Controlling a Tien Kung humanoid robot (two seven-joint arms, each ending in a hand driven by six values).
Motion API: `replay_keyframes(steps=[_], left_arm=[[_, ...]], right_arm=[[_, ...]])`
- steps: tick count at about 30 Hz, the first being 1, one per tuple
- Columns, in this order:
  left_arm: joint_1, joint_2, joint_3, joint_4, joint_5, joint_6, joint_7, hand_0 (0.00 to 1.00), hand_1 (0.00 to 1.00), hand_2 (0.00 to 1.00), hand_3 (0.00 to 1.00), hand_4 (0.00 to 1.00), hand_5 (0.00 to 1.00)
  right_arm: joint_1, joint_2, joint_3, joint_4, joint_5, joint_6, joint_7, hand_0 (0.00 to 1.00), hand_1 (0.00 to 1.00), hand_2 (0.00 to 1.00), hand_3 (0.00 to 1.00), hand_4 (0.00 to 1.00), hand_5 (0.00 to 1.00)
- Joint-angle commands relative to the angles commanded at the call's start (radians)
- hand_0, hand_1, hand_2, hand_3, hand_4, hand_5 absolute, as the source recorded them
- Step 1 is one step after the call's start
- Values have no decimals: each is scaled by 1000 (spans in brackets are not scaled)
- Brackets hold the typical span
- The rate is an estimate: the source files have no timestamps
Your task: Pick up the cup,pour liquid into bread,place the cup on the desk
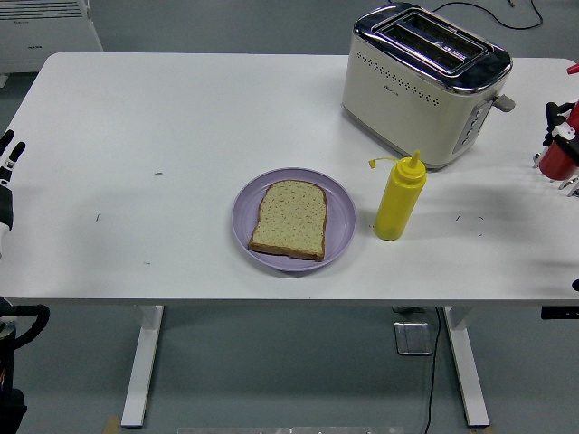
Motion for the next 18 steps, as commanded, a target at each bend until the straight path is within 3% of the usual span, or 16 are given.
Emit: replay_keyframes(steps=[17, 18], left_arm=[[-3, -1, -1, -2, 1, -1, -1, 715, 754, 789, 702, 662, 998], [-2, -1, 0, -2, 1, -1, -1, 715, 755, 789, 702, 663, 998]], right_arm=[[-38, 65, -51, -131, 17, -36, 78, 188, 208, 344, 372, 612, 302], [-38, 67, -54, -137, 19, -38, 80, 287, 296, 372, 378, 616, 306]])
